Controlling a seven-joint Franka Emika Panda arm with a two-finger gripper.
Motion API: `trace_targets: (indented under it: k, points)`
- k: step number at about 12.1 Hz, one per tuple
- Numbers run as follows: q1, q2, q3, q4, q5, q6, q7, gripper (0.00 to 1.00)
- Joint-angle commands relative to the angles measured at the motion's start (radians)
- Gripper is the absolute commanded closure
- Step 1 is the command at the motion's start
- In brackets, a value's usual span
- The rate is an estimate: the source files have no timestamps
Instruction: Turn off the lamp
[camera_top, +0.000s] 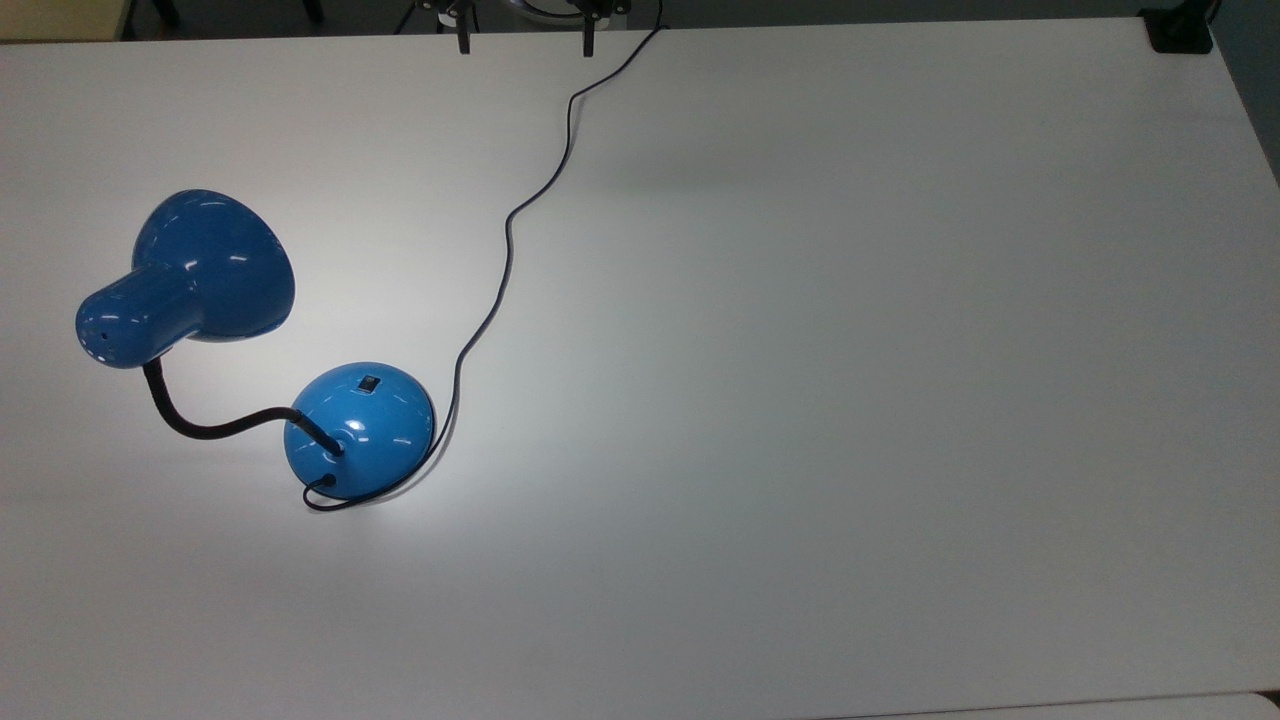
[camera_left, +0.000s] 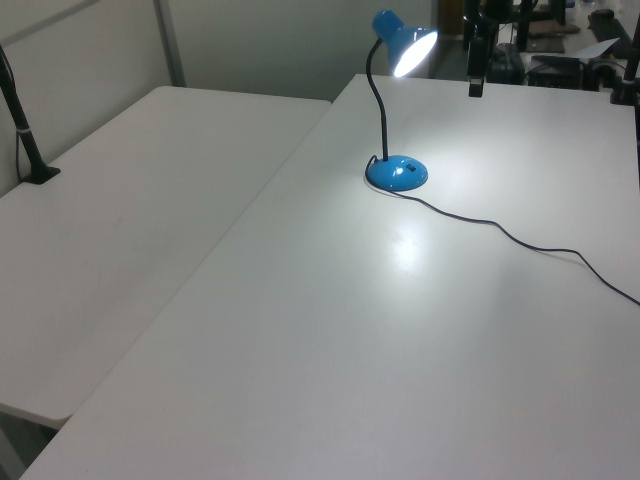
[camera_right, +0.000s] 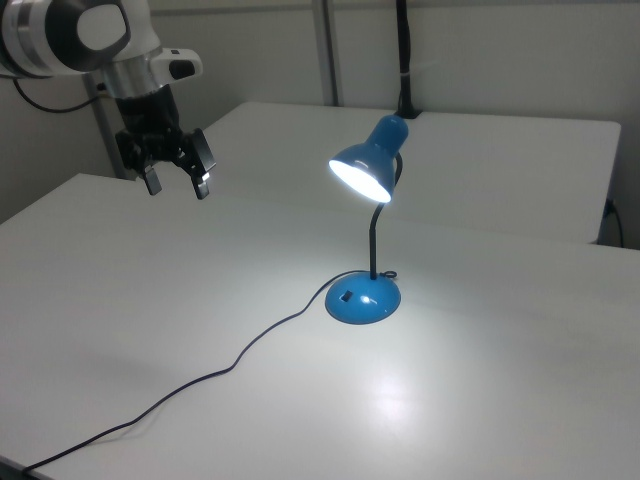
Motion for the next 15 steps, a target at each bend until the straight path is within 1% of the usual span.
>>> trace_targets:
  k: [1, 6, 7, 8, 9, 10, 11, 12, 13, 15]
  points:
    - [-0.006, -0.012, -0.006, 0.01, 0.007, -0.038, -0.034, 0.0]
    - [-0.006, -0.011, -0.005, 0.01, 0.006, -0.061, -0.035, 0.0]
    - [-0.005, -0.011, -0.005, 0.01, 0.007, -0.063, -0.035, 0.01]
    - [-0.005, -0.011, -0.005, 0.01, 0.007, -0.063, -0.041, 0.12]
    - [-0.005, -0.011, -0.005, 0.01, 0.007, -0.063, -0.06, 0.3]
    - [-0.008, -0.012, -0.005, 0.01, 0.007, -0.066, -0.073, 0.64]
    - [-0.006, -0.011, -0.005, 0.01, 0.007, -0.068, -0.072, 0.84]
    - [-0.005, -0.009, -0.005, 0.01, 0.007, -0.069, -0.072, 0.98]
    - [-0.006, -0.009, -0.005, 0.01, 0.007, -0.069, -0.072, 1.0]
    - [-0.006, -0.009, -0.005, 0.01, 0.011, -0.066, -0.072, 1.0]
